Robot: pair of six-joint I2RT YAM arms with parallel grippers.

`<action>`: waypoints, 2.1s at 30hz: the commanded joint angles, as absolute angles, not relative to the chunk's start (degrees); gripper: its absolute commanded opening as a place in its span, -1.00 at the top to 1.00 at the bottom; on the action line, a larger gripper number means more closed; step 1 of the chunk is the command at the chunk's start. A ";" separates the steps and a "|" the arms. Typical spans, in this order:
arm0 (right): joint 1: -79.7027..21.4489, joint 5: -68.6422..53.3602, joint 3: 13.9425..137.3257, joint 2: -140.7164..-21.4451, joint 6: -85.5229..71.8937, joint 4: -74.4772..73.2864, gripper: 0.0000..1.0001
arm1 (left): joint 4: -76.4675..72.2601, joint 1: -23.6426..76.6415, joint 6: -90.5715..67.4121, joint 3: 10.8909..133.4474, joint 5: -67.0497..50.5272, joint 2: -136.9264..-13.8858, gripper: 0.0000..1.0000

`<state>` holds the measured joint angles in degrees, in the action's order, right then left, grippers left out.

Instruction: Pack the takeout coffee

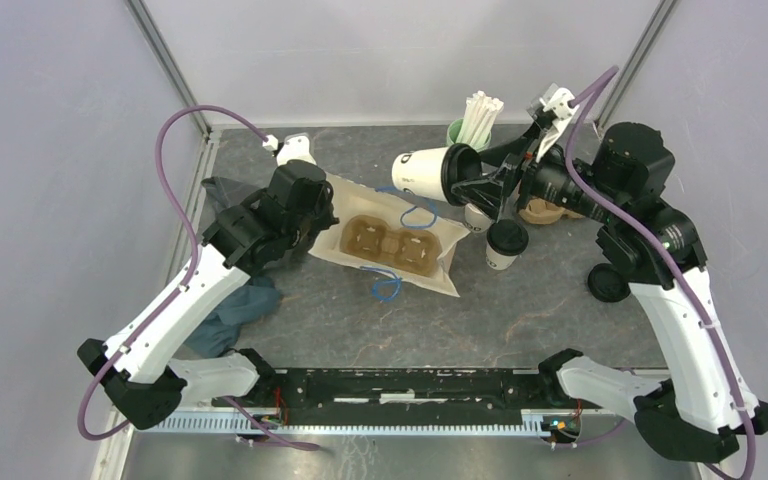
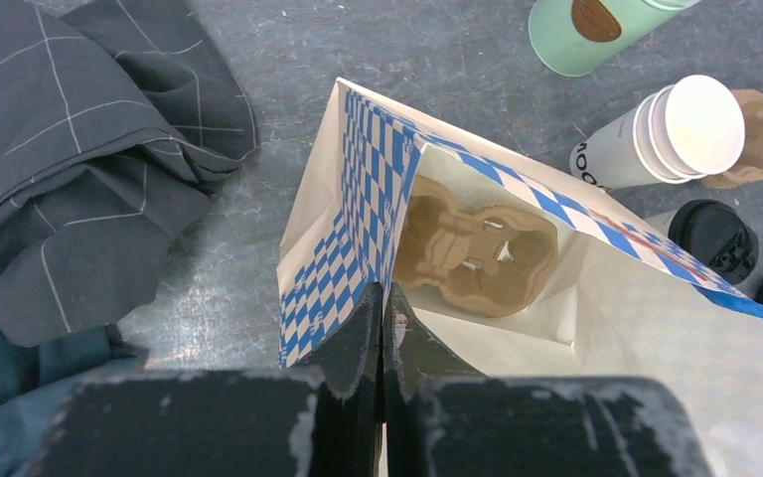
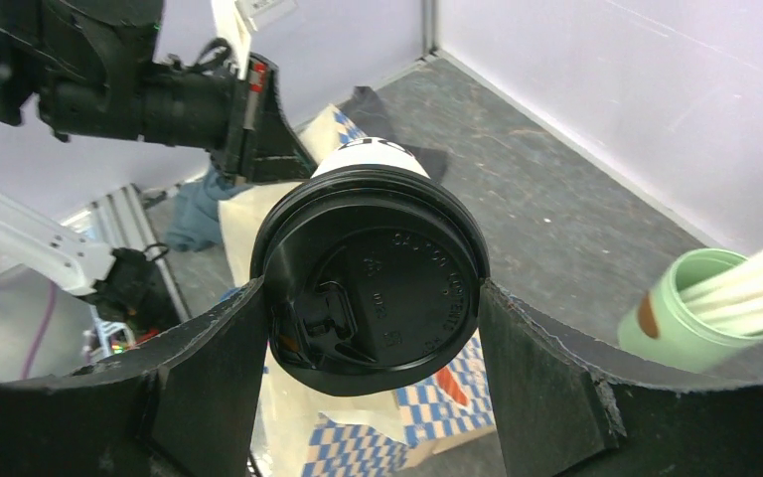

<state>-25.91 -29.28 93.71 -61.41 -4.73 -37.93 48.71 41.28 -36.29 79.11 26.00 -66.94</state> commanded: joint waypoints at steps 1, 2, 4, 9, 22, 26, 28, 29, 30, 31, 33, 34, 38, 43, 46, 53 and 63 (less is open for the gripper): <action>-27.67 -34.42 93.70 -62.22 -10.12 -30.49 -0.43 | 46.37 41.57 -33.80 80.00 28.39 -66.14 0.96; -29.04 -34.58 94.37 -63.13 -10.05 -31.01 -0.43 | 46.93 41.57 -34.02 80.24 28.42 -66.39 0.96; -33.06 -31.87 96.09 -64.99 -8.51 -33.29 -0.43 | 47.69 41.57 -34.48 80.69 28.48 -66.76 0.96; -41.73 -22.65 97.24 -67.25 -2.61 -39.48 -0.43 | 47.88 41.53 -34.59 81.01 28.65 -66.72 0.96; -55.05 -2.97 101.65 -72.72 6.88 -50.75 -0.36 | 47.49 41.50 -33.99 81.87 28.50 -66.15 0.96; -60.70 5.11 101.94 -74.44 8.30 -52.61 -0.36 | 47.50 41.49 -33.93 82.26 28.23 -66.14 0.96; -63.33 9.50 102.13 -75.64 8.99 -53.85 -0.36 | 47.51 41.56 -33.84 82.35 28.15 -66.03 0.96; -64.59 11.83 101.96 -76.27 9.49 -54.36 -0.36 | 47.46 41.55 -33.73 82.39 28.13 -65.93 0.96; -65.64 13.86 101.70 -76.76 9.85 -54.77 -0.36 | 47.26 41.53 -33.48 82.28 28.13 -65.73 0.96; -66.77 15.96 101.18 -77.21 10.29 -54.99 -0.36 | 46.80 41.57 -33.04 81.98 28.08 -65.41 0.96; -68.17 19.08 100.26 -78.07 11.02 -55.12 -0.36 | 45.36 41.54 -32.10 80.92 28.07 -64.44 0.96; -68.65 20.51 99.62 -78.39 11.20 -54.84 -0.38 | 44.25 41.49 -31.48 80.23 27.89 -63.79 0.96; -69.95 23.44 97.09 -78.66 11.93 -53.30 -0.38 | 38.15 41.55 -28.41 76.40 27.10 -60.31 0.96; -70.87 26.10 93.76 -78.39 13.00 -51.51 -0.39 | 27.18 41.48 -23.18 68.84 26.25 -54.69 0.96; -71.51 27.74 91.83 -78.18 13.59 -49.60 -0.38 | 22.93 41.50 -20.84 65.84 24.48 -52.98 0.96; -71.90 30.90 83.36 -76.13 17.15 -39.82 -0.40 | 17.63 41.54 -15.82 60.49 19.87 -50.99 0.96; -69.81 34.47 70.04 -72.89 23.86 -25.55 -0.40 | 17.47 41.50 -13.36 57.01 18.58 -47.46 0.96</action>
